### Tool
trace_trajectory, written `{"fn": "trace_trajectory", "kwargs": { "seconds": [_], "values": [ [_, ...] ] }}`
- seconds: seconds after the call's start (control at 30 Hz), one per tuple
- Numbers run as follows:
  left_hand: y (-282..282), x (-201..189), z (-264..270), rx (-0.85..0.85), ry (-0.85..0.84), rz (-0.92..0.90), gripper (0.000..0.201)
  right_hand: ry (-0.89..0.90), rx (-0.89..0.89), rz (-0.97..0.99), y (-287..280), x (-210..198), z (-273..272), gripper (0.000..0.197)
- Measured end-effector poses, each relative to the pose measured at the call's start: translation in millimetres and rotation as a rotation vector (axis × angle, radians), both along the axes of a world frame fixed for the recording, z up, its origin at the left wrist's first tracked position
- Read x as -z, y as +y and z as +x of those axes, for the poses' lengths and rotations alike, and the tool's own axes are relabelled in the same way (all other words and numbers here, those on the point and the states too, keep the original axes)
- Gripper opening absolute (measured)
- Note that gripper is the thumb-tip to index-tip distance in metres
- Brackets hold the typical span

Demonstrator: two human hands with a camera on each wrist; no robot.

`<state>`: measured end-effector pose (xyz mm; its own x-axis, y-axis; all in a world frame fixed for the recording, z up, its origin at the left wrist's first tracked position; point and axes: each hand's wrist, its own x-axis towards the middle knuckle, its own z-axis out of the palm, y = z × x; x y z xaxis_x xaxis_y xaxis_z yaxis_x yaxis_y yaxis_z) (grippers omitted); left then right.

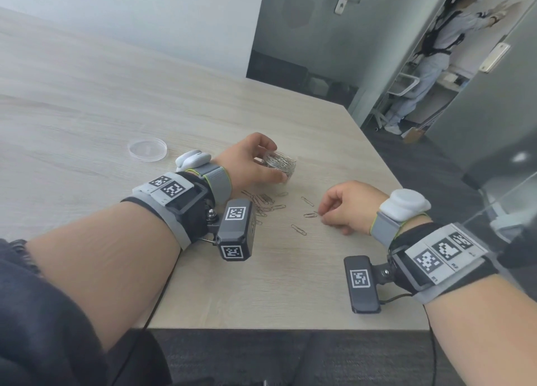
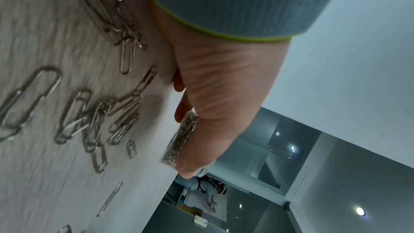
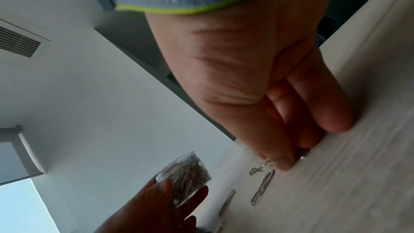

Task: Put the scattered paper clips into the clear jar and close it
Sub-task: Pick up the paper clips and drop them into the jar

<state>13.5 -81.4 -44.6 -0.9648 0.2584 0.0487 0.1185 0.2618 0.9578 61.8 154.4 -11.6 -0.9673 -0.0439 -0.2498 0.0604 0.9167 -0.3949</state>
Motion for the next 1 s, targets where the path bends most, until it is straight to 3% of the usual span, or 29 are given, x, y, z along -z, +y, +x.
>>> {"fn": "trace_trajectory", "kwargs": {
  "seconds": [0.13, 0.3, 0.4, 0.47, 0.63, 0.8, 0.93, 1.0],
  "values": [
    [-7, -3, -4, -0.024, -0.012, 0.042, 0.063, 0.079, 0.036, -0.002, -14, 4, -10, 0.009],
    [-15, -2, -8, -0.049, 0.006, 0.062, 0.058, 0.098, -0.014, -0.15, -39, 10, -13, 0.007],
    [-25, -2, -9, -0.069, 0.0, 0.041, 0.055, 0.2, 0.034, -0.182, -36, 7, -17, 0.004],
    [-31, -2, -11, -0.078, -0.006, 0.032, 0.053, 0.256, 0.044, -0.111, -31, 6, -19, 0.008],
    [-35, -3, -10, -0.087, -0.018, 0.032, 0.055, 0.136, -0.17, 0.069, -46, 11, -18, 0.036],
    [-40, -1, -11, -0.094, -0.018, 0.037, 0.054, 0.172, -0.203, 0.002, -63, 2, -16, 0.035],
    [-44, -2, -13, -0.118, -0.011, 0.046, 0.063, 0.174, -0.28, 0.148, -77, 5, -18, 0.031],
    [-47, -1, -16, -0.13, -0.011, 0.057, 0.061, 0.141, -0.314, 0.117, -87, 3, -16, 0.026]
  ]
}}
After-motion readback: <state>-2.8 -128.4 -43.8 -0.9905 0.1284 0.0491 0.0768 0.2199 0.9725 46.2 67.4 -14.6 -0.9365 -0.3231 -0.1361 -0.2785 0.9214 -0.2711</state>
